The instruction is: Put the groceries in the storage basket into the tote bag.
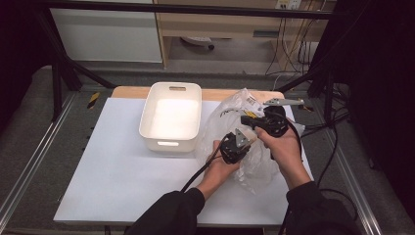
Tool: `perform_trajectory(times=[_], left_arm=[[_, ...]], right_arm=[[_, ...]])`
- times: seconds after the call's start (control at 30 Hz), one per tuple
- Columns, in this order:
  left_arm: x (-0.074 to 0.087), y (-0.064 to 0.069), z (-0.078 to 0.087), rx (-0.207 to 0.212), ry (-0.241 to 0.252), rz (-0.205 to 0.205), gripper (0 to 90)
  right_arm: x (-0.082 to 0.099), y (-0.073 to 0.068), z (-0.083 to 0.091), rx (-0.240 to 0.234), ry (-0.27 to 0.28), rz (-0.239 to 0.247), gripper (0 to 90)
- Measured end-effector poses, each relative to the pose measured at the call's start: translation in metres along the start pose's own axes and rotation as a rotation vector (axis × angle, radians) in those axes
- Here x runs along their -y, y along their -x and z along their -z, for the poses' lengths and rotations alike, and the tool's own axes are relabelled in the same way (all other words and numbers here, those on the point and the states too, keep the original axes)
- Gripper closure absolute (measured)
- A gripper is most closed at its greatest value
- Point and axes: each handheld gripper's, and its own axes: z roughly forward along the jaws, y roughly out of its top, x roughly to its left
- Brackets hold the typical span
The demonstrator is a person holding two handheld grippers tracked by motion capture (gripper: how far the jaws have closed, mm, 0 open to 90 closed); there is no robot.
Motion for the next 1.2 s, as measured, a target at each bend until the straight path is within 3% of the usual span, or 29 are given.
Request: perform_trajectory(times=[0.37, 0.97, 1.07, 1.2], left_arm=[[0.011, 0.001, -0.009, 0.008, -0.082, -0.003, 69.1], [0.011, -0.001, -0.010, 0.016, -0.103, 0.010, 68.7], [0.013, -0.002, -0.009, 0.006, -0.122, 0.014, 58.2], [0.014, -0.002, -0.006, 0.002, -0.118, 0.003, 51.6]], right_arm=[[0.003, 0.001, -0.004, 0.000, -0.011, 0.000, 90.0], [0.002, 0.002, -0.007, 0.001, -0.013, -0.010, 90.0], [0.003, 0.003, -0.007, 0.000, -0.014, -0.011, 90.0], [0.003, 0.002, -0.008, 0.000, -0.015, -0.012, 90.0]])
